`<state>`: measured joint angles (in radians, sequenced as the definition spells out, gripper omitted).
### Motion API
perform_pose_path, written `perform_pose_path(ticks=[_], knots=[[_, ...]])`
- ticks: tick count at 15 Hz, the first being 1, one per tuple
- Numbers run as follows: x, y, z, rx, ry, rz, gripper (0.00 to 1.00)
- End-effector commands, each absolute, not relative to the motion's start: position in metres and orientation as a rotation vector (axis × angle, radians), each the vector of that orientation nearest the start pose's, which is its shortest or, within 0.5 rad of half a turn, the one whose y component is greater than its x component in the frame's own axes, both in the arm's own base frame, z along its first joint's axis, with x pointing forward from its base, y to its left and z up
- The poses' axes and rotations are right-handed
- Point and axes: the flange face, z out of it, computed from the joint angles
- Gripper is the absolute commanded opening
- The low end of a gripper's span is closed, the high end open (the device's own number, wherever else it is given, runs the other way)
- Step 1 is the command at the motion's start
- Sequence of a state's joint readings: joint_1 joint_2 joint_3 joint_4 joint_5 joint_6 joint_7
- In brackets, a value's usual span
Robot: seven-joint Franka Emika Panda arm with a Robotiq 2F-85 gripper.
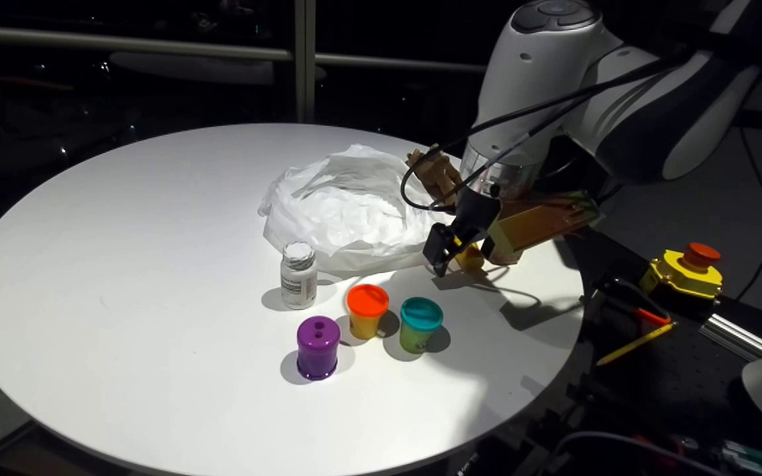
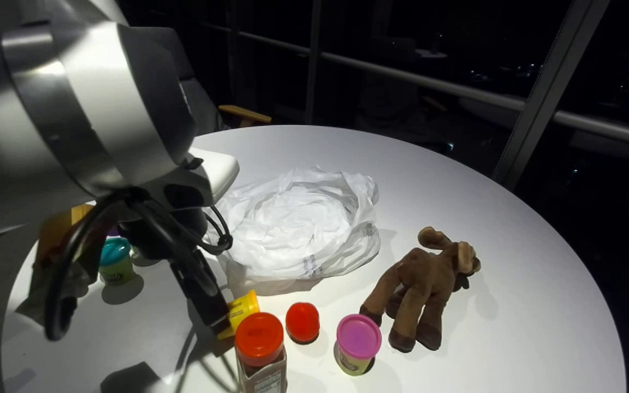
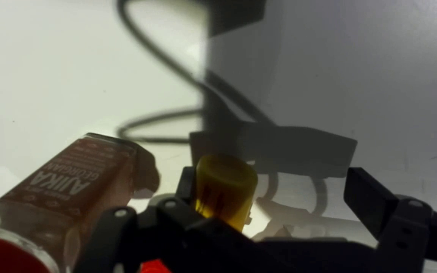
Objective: Pick up all the objects from the table and put them in the plastic bag.
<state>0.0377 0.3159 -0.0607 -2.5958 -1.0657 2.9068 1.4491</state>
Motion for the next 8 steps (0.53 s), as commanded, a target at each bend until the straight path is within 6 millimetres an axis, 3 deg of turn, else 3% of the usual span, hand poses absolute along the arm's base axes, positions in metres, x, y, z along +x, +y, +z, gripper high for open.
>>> perform_pose_path(ticks=[1, 8], knots=[[0.414, 0.044, 0.129, -3.273, 0.776, -0.36, 1.0], [0.419, 0.046, 0.115, -3.291, 0.904, -0.507, 1.0]])
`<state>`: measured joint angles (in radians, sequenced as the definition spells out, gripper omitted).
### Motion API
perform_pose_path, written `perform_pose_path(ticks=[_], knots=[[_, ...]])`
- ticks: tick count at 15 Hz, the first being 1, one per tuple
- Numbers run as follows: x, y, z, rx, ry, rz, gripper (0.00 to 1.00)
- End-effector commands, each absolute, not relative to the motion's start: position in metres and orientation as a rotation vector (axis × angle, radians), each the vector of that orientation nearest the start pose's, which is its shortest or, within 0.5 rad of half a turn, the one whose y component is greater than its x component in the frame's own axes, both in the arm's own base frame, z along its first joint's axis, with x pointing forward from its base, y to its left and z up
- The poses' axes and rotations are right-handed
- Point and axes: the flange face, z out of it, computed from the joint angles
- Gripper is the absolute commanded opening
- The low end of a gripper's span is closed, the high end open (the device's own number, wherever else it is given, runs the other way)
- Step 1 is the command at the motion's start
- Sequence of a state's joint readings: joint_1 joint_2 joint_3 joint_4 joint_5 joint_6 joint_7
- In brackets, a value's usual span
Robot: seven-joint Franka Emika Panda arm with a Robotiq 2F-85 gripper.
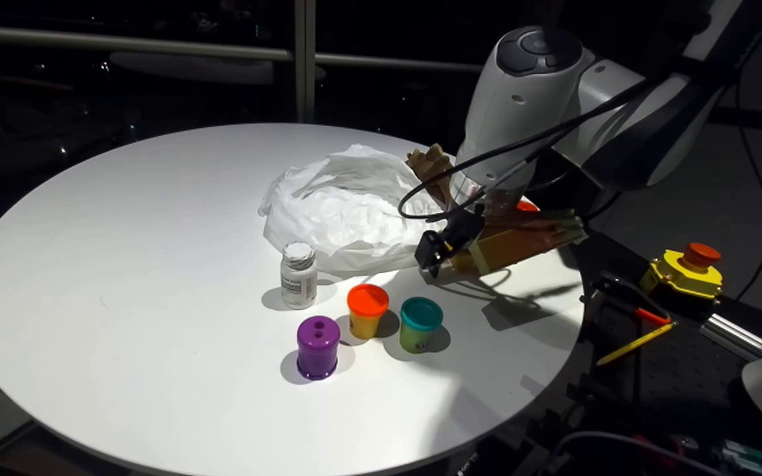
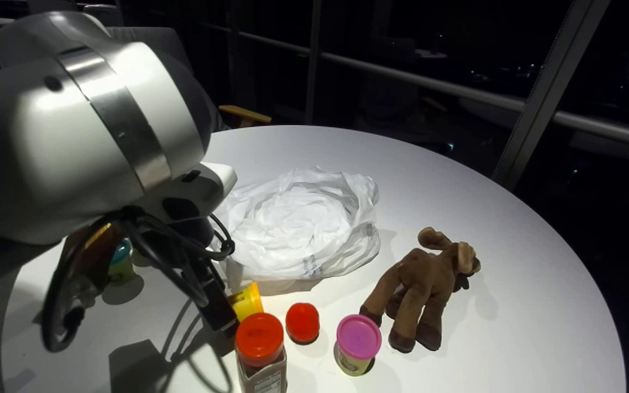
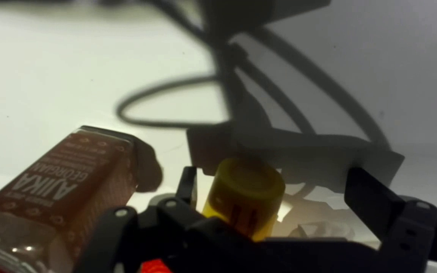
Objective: Pick up all the objects from the table and put them in the plastic bag.
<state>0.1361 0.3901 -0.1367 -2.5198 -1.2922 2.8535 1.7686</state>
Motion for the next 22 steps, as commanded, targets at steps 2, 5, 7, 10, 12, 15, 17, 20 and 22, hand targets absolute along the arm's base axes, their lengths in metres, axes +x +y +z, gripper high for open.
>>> perform_pose_path(ticks=[2, 5, 7, 10, 12, 15, 17, 20, 22], knots=[[0.42, 0.046, 0.115, -3.279, 0.961, -0.576, 1.0], [0.418, 0.047, 0.108, -3.277, 1.039, -0.625, 1.0], [0.416, 0.047, 0.105, -3.275, 1.081, -0.639, 0.91], [0.417, 0.048, 0.105, -3.255, 1.133, -0.669, 0.58], [0.417, 0.05, 0.107, -3.242, 1.16, -0.687, 0.42], [0.416, 0.05, 0.106, -3.235, 1.194, -0.703, 0.21], [0.412, 0.05, 0.103, -3.254, 1.182, -0.658, 0.2], [0.398, 0.027, 0.141, -3.285, 1.137, -0.581, 0.19], [0.384, 0.023, 0.157, -3.321, 1.099, -0.496, 0.19]])
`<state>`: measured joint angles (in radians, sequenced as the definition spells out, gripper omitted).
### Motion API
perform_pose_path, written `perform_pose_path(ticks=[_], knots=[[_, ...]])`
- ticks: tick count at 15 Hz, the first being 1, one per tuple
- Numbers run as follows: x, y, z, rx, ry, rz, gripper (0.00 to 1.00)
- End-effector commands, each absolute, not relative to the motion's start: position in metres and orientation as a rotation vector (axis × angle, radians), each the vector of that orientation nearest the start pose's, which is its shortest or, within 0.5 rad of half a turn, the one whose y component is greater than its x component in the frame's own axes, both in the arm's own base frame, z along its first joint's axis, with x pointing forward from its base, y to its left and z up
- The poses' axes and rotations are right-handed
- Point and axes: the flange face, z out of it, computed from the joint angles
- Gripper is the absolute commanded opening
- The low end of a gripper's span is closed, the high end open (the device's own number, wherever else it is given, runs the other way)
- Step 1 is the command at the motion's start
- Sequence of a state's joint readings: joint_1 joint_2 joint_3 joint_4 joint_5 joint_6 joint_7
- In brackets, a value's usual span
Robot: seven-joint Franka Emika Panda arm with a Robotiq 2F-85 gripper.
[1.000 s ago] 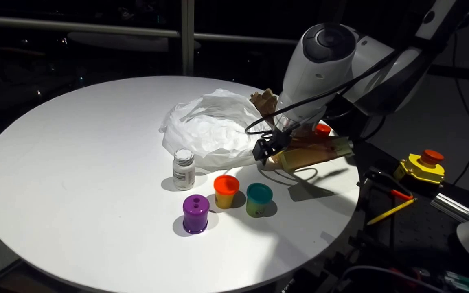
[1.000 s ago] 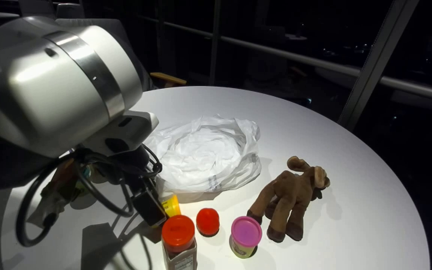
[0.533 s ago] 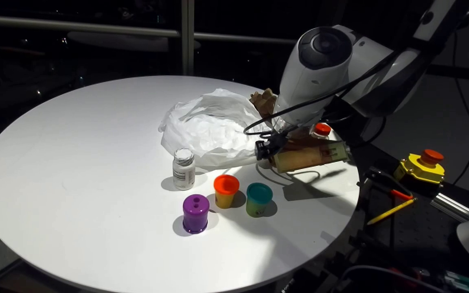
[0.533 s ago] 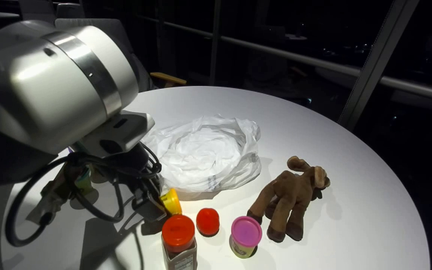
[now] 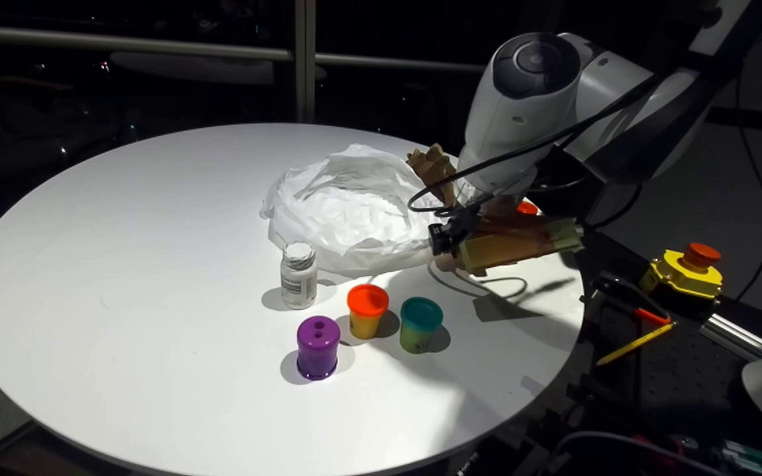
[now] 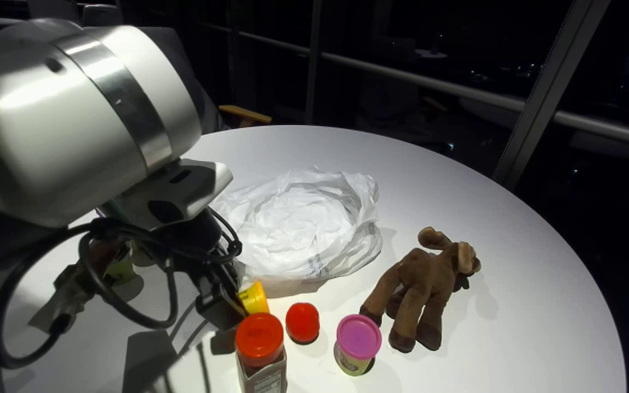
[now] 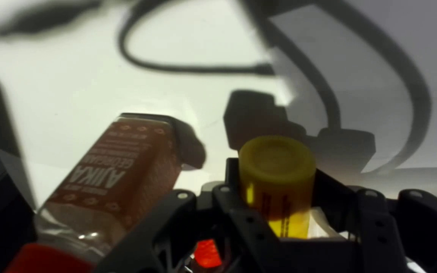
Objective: Pick up all the objects from the table and put them in the plastic bag.
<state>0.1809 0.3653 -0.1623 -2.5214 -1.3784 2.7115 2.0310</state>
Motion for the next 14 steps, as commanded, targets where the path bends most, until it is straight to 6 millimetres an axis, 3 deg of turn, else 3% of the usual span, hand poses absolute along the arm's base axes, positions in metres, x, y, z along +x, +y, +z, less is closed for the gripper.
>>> perform_pose_path(ticks=[1, 4, 8, 14], knots=[[0.38, 0.021, 0.162, -3.333, 1.088, -0.449, 0.19], [0.38, 0.023, 0.189, -3.346, 1.028, -0.355, 0.19], [0.415, 0.039, 0.222, -3.315, 0.922, -0.344, 0.19], [0.461, 0.053, 0.22, -3.316, 0.808, -0.506, 0.19]])
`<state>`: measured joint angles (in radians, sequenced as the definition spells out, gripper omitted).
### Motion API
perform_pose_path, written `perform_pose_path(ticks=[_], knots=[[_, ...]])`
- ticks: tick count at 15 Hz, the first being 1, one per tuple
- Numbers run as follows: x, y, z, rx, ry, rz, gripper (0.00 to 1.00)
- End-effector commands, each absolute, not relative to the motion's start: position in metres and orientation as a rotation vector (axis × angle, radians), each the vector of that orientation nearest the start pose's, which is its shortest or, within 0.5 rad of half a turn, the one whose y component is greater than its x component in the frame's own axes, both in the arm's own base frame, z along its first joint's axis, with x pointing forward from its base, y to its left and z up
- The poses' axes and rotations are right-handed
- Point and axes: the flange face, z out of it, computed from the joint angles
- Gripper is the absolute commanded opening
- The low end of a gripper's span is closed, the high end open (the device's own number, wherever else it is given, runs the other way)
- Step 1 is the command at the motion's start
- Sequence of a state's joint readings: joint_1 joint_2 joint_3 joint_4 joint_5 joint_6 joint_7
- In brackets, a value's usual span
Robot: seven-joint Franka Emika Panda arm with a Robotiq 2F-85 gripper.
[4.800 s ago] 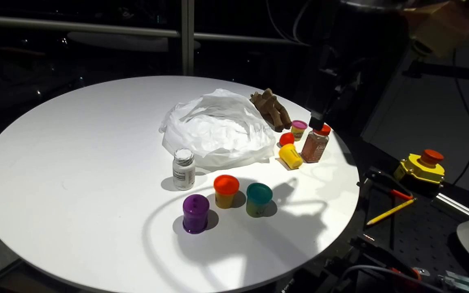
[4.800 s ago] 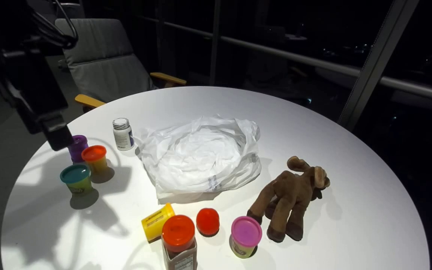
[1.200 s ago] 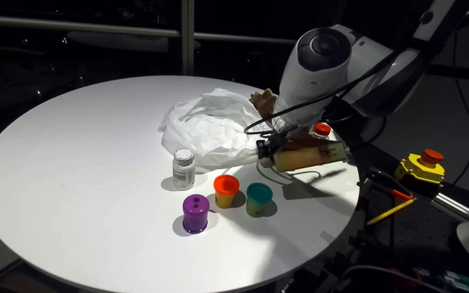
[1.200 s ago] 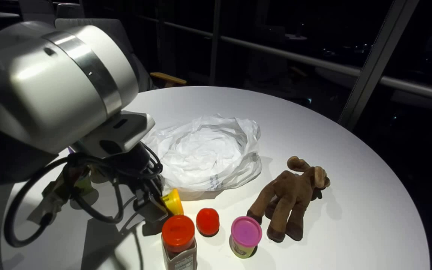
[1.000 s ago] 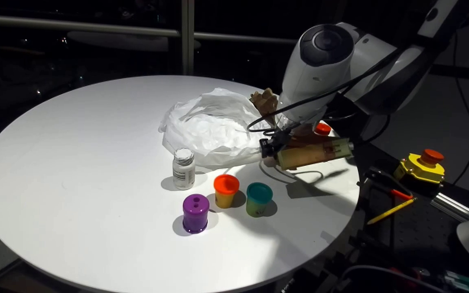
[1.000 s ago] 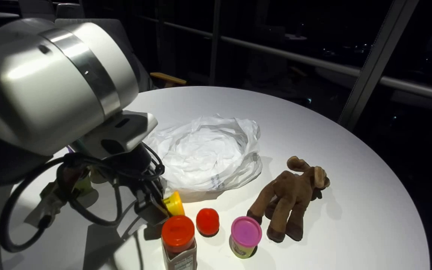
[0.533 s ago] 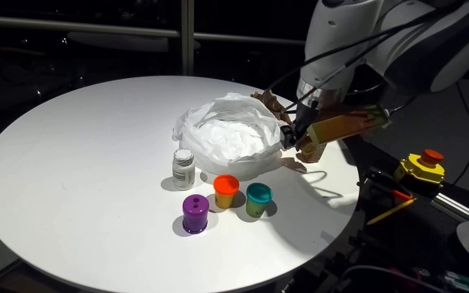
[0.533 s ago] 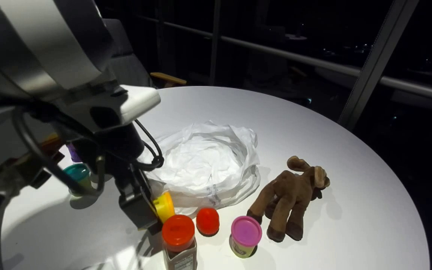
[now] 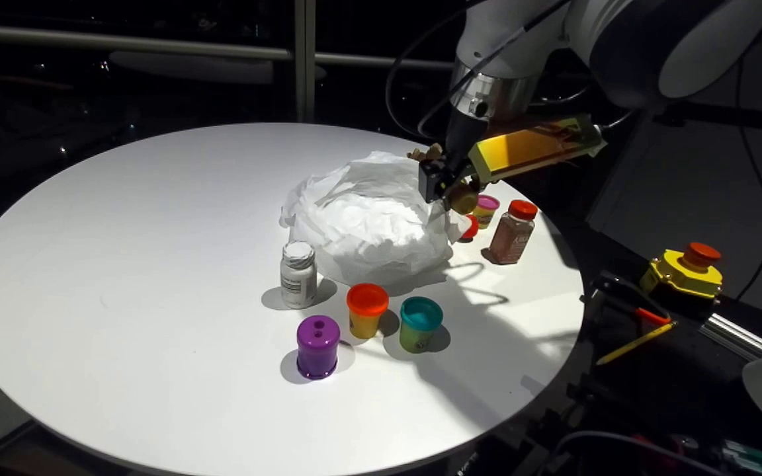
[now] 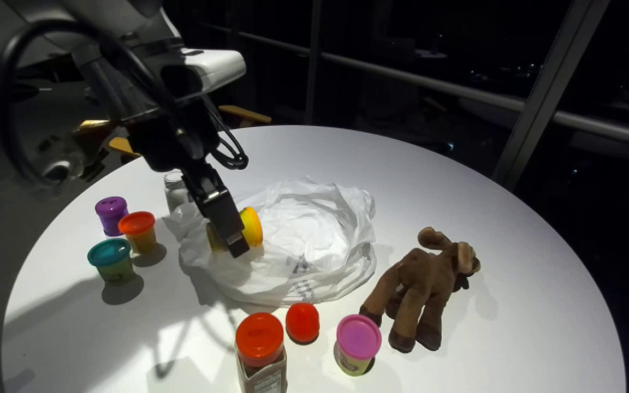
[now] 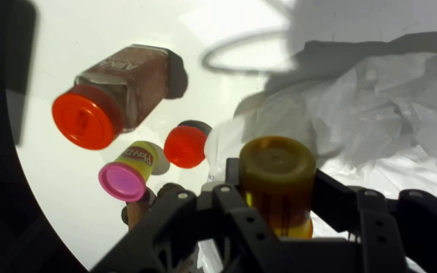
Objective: Pick up all the objects from the table and put them in the plastic bag.
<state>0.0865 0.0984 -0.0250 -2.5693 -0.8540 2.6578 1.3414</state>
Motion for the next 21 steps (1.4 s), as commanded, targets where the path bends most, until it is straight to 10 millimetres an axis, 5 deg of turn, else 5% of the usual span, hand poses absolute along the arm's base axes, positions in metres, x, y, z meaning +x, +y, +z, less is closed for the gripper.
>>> perform_pose_path(ticks=[1, 6, 14, 15, 18, 21], knots=[[0.467, 0.053, 0.215, -3.325, 0.78, -0.532, 0.19], [0.502, 0.05, 0.181, -3.332, 0.735, -0.632, 0.19], [0.572, 0.058, 0.129, -3.247, 0.89, -0.715, 0.19], [0.578, 0.056, 0.129, -3.244, 0.892, -0.719, 0.62], [0.584, 0.05, 0.147, -3.243, 0.898, -0.723, 0.84], [0.561, 0.045, 0.18, -3.283, 0.815, -0.575, 1.0]])
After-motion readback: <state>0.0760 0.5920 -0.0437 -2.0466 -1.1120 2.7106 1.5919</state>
